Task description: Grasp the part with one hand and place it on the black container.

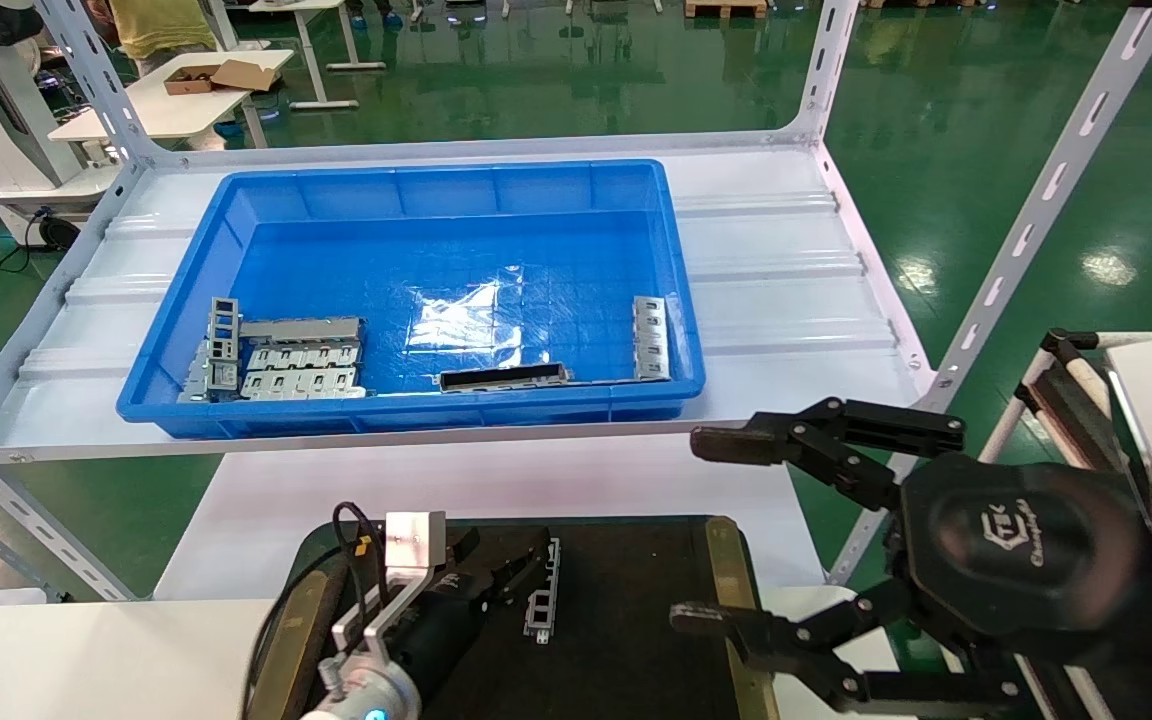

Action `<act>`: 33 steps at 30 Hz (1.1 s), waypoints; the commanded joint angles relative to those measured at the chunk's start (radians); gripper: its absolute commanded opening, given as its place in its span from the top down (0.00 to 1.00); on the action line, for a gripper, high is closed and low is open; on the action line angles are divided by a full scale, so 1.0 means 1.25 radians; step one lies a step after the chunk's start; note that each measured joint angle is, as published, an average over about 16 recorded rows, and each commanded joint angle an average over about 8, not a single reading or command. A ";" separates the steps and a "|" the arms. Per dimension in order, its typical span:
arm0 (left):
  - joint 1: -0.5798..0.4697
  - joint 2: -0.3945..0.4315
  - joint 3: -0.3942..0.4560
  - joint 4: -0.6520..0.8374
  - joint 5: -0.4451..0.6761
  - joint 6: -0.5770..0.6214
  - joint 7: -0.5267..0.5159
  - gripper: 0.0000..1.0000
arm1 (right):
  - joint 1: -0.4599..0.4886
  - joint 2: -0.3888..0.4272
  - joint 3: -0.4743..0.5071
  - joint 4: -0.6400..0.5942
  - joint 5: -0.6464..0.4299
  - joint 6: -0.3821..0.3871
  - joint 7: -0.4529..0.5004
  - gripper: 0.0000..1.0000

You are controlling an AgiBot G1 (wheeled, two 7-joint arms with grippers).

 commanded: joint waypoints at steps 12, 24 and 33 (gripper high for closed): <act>-0.098 -0.177 0.045 -0.120 -0.029 0.248 0.084 0.00 | 0.000 0.000 0.000 0.000 0.000 0.000 0.000 0.00; -0.024 -0.238 -0.251 -0.117 -0.203 0.686 0.372 0.00 | 0.000 0.000 0.000 0.000 0.000 0.000 0.000 0.00; 0.020 -0.259 -0.374 -0.111 -0.323 0.849 0.511 0.00 | 0.000 0.000 0.000 0.000 0.000 0.000 0.000 0.00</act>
